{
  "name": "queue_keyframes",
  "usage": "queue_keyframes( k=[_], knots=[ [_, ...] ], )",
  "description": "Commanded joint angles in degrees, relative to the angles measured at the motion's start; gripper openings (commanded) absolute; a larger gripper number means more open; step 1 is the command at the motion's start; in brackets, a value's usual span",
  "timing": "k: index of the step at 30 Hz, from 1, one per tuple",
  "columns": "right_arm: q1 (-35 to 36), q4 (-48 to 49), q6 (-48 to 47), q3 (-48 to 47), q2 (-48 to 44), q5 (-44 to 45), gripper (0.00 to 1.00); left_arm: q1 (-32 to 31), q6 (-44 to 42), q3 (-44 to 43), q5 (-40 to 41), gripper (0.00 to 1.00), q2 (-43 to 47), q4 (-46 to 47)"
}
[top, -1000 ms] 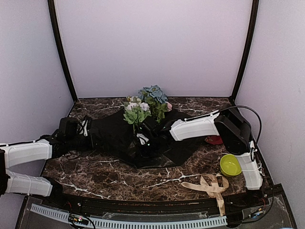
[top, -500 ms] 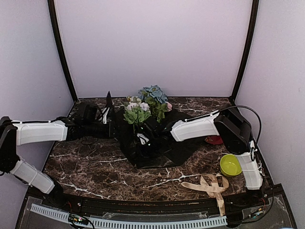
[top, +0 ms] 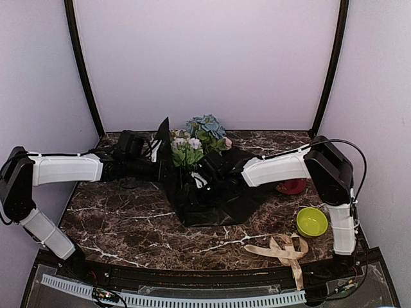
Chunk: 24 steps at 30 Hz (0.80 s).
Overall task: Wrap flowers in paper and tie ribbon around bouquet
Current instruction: Fold the left corner of the flattened wrapping paper at the center of the board.
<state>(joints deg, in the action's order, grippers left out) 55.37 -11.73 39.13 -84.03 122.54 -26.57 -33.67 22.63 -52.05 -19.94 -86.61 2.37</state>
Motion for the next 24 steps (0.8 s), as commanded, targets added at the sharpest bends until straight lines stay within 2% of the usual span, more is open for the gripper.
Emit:
queue_keyframes(
  k=[1, 4, 8, 16, 24],
  knots=[
    [-1.63, 2.45, 1.08, 3.69, -6.1, 0.46, 0.13, -1.17, -2.36, -3.28, 0.58, 0.0, -1.09, -1.99],
    [-2.86, 2.78, 2.13, 7.31, -7.39, 0.36, 0.13, -2.48, -3.21, -4.55, 1.46, 0.0, -1.88, -3.38],
    [-4.93, 7.82, 4.02, 12.83, -6.93, -1.87, 0.13, -4.32, -4.47, -6.1, 2.18, 0.0, -2.68, -4.08],
    [-6.29, 12.08, 5.08, 13.22, -2.97, -4.82, 0.13, -8.22, -5.75, -10.34, 2.77, 0.0, -7.02, -6.46],
    [-10.61, 13.12, 5.14, 15.85, -13.12, -1.1, 0.14, -9.79, -6.91, -12.94, 3.45, 0.0, -10.95, -8.47]
  ],
)
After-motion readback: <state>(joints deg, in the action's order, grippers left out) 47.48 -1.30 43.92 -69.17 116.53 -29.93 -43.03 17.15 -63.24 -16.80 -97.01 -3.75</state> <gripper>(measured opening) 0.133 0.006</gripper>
